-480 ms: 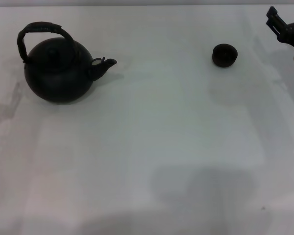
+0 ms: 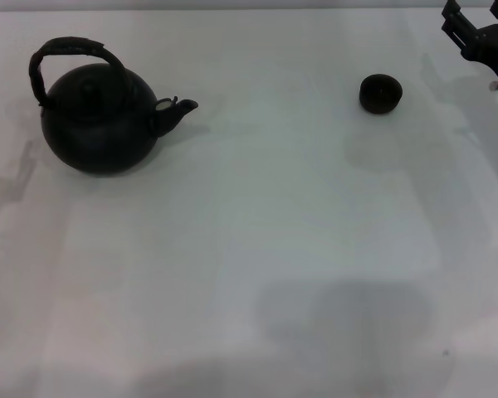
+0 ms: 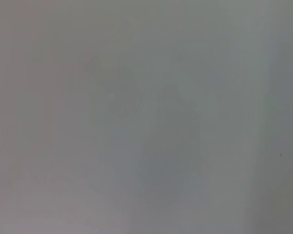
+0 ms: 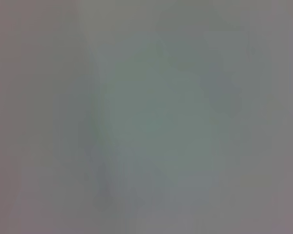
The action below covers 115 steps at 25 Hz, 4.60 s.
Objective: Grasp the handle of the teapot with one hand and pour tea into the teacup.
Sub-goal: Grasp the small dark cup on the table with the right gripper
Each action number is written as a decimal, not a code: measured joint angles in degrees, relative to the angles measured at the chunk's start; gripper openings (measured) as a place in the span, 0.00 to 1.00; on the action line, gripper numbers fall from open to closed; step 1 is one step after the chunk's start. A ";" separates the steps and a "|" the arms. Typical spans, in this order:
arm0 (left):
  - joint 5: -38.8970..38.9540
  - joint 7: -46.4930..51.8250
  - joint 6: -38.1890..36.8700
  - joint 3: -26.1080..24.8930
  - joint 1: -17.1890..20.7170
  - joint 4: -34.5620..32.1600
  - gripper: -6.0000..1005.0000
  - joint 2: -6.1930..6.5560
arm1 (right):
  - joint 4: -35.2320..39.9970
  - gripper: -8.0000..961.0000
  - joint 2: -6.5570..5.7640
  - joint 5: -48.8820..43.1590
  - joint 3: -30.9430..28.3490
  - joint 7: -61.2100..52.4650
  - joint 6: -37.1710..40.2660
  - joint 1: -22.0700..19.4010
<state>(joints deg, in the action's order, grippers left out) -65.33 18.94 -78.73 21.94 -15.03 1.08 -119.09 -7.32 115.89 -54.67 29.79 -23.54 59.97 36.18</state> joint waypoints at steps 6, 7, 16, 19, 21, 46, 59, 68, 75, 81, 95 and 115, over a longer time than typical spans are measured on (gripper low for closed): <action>0.09 0.01 -0.02 -0.06 0.00 -0.03 0.84 -0.04 | 0.03 0.86 -0.05 -0.12 0.00 -0.50 -0.70 -0.17; 0.11 0.01 -0.02 -0.06 0.00 -0.03 0.84 -0.05 | 0.04 0.86 -0.07 -0.26 0.18 -1.29 -0.75 -0.08; 0.12 0.02 -0.13 -0.02 0.00 -0.04 0.84 -0.09 | 18.35 0.86 -0.93 -17.42 23.02 -42.83 -6.91 3.12; 0.12 0.02 -0.16 -0.04 0.00 -0.03 0.84 -0.09 | 28.81 0.86 -1.72 -20.44 36.30 -54.96 -7.70 3.10; 0.12 0.02 -0.17 -0.05 -0.05 -0.03 0.84 -0.09 | 33.62 0.86 -2.66 -22.93 40.89 -59.45 -7.62 3.63; 0.11 0.16 -0.36 -0.14 -1.31 1.28 0.84 -0.11 | 27.47 0.86 -0.56 -86.56 46.82 -107.84 -13.36 31.47; 0.19 0.30 -0.38 -0.14 -1.50 1.44 0.84 -0.17 | 20.70 0.86 -0.60 -88.26 46.74 -109.46 -19.75 30.56; 0.21 0.29 -0.37 -0.14 -1.49 1.81 0.84 -0.17 | 19.04 0.86 -0.50 -88.32 46.72 -109.56 -23.05 28.91; 0.21 0.10 -0.37 -0.14 -1.32 2.00 0.84 -0.18 | 18.28 0.86 -0.84 -87.26 45.21 -109.91 -24.64 27.60; 0.21 0.11 -0.37 -0.14 -1.39 1.91 0.84 -0.11 | 17.86 0.86 -1.07 -87.40 45.17 -110.08 -24.33 27.48; 0.20 0.31 -0.37 -0.18 -1.50 1.57 0.84 -0.08 | 18.27 0.85 -1.98 -87.22 44.64 -110.91 -22.57 25.11; 0.34 0.30 -1.15 -0.32 -2.20 1.55 0.84 0.01 | 21.75 0.78 -2.83 -87.19 44.65 -111.29 -17.90 23.53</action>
<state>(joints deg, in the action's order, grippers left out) -64.99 19.25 -79.88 21.61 -17.22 2.63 -119.08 14.43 113.05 -141.86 74.45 -134.83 42.07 59.71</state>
